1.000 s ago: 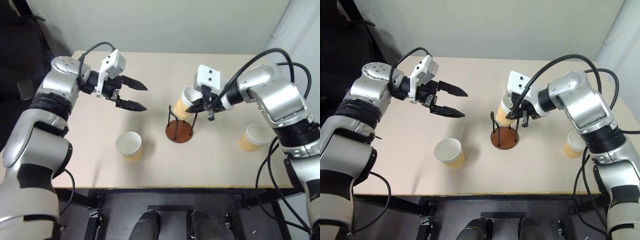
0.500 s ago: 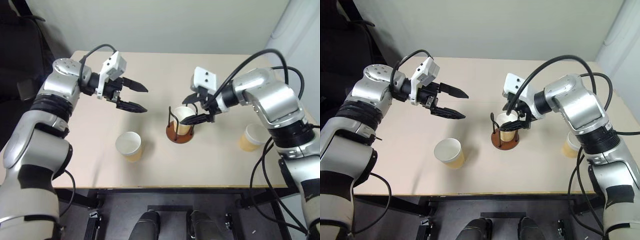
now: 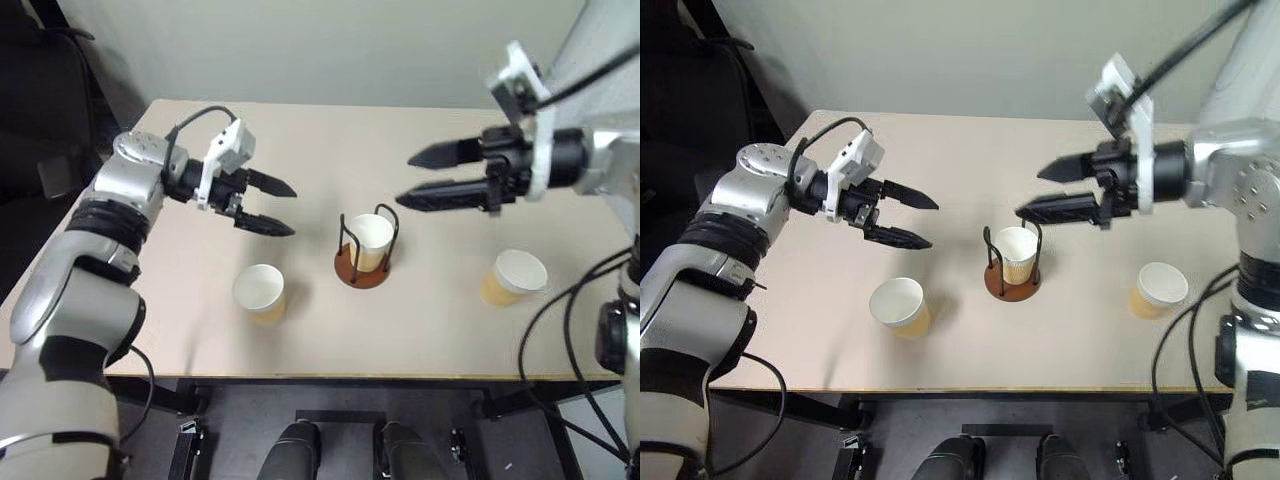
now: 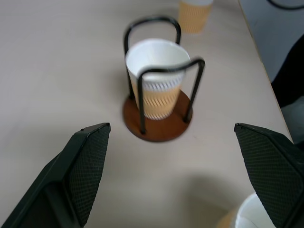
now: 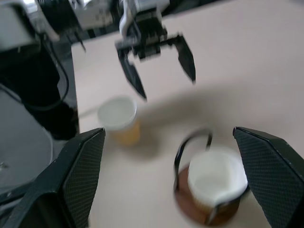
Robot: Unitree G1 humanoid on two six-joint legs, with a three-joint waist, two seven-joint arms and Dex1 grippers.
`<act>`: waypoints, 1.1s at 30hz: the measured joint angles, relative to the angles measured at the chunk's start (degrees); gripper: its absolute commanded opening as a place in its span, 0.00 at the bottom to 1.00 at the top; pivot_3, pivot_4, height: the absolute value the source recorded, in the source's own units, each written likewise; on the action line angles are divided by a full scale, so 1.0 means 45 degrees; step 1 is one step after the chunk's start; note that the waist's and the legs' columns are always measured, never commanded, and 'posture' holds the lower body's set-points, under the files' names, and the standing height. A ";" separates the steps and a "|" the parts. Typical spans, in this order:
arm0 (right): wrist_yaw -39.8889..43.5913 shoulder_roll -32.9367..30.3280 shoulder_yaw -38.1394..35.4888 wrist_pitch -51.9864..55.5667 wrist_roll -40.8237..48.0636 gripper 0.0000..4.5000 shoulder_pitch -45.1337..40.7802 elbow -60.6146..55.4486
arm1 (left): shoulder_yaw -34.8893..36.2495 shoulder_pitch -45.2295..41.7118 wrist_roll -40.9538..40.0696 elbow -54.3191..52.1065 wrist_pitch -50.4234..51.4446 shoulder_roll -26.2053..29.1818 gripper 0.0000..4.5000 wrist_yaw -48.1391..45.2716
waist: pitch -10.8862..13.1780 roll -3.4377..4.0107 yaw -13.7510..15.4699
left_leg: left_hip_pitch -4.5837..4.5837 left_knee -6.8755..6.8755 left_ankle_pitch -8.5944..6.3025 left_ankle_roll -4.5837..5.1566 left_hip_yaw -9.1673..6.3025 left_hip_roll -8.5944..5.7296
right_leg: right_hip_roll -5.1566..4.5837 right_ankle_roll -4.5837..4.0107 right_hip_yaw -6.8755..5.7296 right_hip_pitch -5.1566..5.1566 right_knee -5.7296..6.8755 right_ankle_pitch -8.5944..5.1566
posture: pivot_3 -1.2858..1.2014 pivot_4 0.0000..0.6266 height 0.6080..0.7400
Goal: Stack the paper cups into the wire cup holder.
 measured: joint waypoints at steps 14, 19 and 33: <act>0.1630 -0.6314 0.1119 -0.5440 -0.1570 0.97 0.6091 -0.1924 | -0.0105 -0.0053 -0.0299 -0.0376 -0.0421 -0.0239 1.00 -0.0002 | 0.0009 -0.0011 0.0121 | 0.0030 0.0065 -0.0070 0.0129 0.0009 -0.0017 | -0.0016 0.0106 0.0033 0.0068 -0.0014 0.0019 | 0.52 0.24 1.00; 0.1664 -0.6667 0.1094 -0.6616 -0.2047 0.97 0.6871 -0.1716 | 0.0576 -0.0088 -0.0264 -0.0126 -0.0722 -0.0733 1.00 -0.0002 | 0.0011 -0.0010 0.0027 | 0.0060 0.0098 -0.0068 0.0146 0.0030 -0.0026 | -0.0003 0.0138 0.0041 0.0109 -0.0021 0.0033 | 0.52 0.24 1.00; 0.1888 -0.6922 0.2018 -1.0301 -0.5039 0.97 0.8464 0.0926 | 0.1233 -0.0227 -0.0192 -0.0019 -0.0748 -0.0957 1.00 -0.0002 | 0.0013 -0.0011 0.0083 | 0.0052 0.0165 -0.0099 0.0189 0.0011 -0.0025 | -0.0026 0.0239 0.0045 0.0161 -0.0059 0.0089 | 0.52 0.24 1.00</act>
